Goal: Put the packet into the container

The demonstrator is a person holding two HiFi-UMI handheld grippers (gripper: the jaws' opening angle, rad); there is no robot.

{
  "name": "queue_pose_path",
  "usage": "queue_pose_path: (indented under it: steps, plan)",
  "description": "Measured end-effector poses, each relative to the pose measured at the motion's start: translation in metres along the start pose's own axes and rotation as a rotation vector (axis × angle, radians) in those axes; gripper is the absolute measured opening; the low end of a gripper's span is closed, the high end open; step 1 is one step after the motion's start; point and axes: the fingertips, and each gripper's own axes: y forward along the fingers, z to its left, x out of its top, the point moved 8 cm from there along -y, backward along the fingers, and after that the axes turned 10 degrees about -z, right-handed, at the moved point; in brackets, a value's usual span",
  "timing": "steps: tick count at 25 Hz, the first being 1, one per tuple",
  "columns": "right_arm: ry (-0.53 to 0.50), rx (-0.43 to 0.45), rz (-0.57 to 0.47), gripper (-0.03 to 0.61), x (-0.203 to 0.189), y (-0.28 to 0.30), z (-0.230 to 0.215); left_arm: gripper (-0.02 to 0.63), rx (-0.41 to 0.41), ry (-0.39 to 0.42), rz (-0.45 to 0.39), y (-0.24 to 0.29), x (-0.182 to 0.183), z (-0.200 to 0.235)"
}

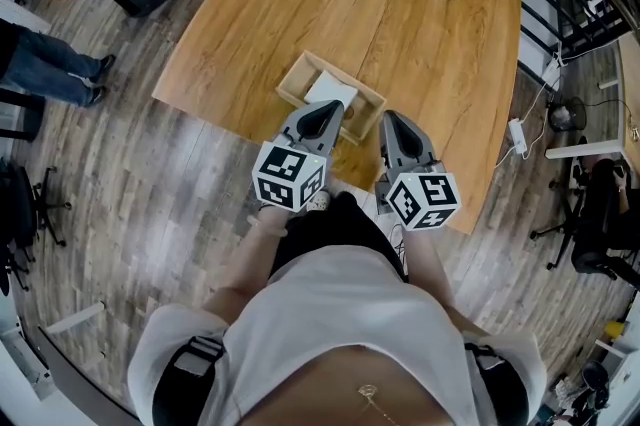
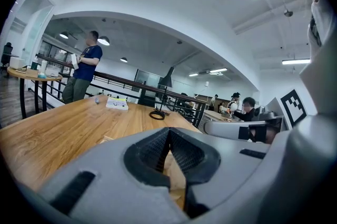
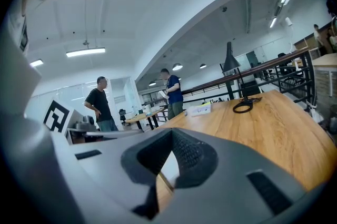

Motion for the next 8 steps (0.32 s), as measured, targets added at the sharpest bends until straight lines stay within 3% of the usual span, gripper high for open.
queue_pose_path:
  steps: [8]
  plan:
    - [0.005,0.000,0.000,0.011,-0.0027,-0.0002,0.0005,0.009,0.000,0.000,0.005,0.0014,-0.0011,0.0005]
